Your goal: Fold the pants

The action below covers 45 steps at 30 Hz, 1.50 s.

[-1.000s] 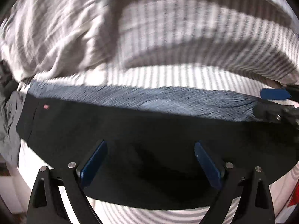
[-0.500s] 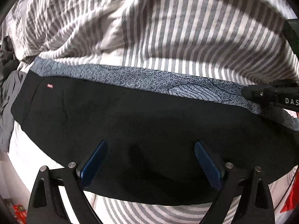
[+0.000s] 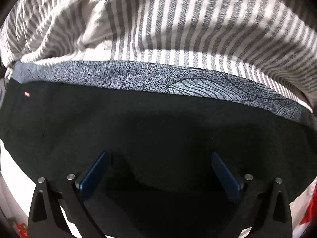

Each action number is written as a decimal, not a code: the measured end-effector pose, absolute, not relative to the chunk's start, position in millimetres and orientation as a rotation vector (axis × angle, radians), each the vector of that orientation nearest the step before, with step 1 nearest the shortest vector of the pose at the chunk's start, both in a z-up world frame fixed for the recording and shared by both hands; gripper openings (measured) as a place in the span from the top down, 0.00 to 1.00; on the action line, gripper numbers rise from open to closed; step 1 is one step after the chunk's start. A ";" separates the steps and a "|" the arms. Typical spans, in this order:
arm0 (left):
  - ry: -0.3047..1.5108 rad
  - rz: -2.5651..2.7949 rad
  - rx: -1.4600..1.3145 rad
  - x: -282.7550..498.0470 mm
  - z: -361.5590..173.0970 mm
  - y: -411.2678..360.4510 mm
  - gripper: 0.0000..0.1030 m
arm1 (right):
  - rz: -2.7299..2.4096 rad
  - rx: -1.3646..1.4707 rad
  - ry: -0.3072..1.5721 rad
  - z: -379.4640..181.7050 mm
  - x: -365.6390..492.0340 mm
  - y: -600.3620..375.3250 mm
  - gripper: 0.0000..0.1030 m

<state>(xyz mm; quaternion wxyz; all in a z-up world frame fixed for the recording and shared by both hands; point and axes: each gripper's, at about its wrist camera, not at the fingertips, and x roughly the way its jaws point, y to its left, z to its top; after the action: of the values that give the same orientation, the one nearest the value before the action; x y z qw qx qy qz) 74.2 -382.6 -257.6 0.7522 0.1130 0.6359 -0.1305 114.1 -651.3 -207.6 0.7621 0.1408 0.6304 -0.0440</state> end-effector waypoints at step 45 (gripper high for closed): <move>1.284 -0.031 0.410 107.7 -209.2 -209.4 0.00 | 0.254 1.137 1.319 -246.6 27.8 -433.5 0.38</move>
<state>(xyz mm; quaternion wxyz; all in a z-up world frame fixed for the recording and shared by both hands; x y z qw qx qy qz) 107.7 -209.4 -209.2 0.7811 0.1898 0.5947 -0.0143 27.8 -433.5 -246.6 0.6371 0.4980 0.5776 0.1114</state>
